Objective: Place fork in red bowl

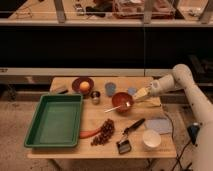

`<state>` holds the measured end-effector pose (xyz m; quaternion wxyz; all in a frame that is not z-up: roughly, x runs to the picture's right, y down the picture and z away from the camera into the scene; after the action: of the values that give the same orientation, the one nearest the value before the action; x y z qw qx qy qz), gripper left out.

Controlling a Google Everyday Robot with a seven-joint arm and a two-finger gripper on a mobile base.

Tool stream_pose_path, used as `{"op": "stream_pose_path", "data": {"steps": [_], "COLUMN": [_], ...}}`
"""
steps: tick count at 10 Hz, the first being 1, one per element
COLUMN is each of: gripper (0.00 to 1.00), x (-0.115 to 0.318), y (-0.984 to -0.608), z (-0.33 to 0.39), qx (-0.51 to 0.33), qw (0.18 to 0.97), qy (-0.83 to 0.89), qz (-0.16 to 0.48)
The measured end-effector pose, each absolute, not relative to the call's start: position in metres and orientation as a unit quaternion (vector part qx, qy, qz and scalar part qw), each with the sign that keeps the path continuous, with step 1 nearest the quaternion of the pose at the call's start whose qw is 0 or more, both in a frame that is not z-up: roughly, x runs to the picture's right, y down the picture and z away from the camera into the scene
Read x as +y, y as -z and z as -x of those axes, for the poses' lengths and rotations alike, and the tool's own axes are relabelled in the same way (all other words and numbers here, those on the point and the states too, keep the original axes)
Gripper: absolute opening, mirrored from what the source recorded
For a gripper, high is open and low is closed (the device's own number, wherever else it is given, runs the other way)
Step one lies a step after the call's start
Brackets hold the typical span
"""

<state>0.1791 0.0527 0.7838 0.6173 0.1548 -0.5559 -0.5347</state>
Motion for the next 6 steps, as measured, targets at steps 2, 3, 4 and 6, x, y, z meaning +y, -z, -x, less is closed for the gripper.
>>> {"op": "stream_pose_path", "data": {"steps": [2, 3, 4, 6], "gripper": [0.00, 0.00, 0.00, 0.00], "x": [0.0571, 0.0582, 0.0599, 0.0641], "y": [-0.7813, -0.7801, -0.7782, -0.7745], "z": [-0.1805, -0.1803, -0.1826, -0.1871], "qx": [-0.530, -0.519, -0.504, -0.472], "qw": [0.635, 0.641, 0.649, 0.664], "qy": [0.536, 0.536, 0.538, 0.542], "qz": [-0.170, -0.179, -0.189, -0.207]}}
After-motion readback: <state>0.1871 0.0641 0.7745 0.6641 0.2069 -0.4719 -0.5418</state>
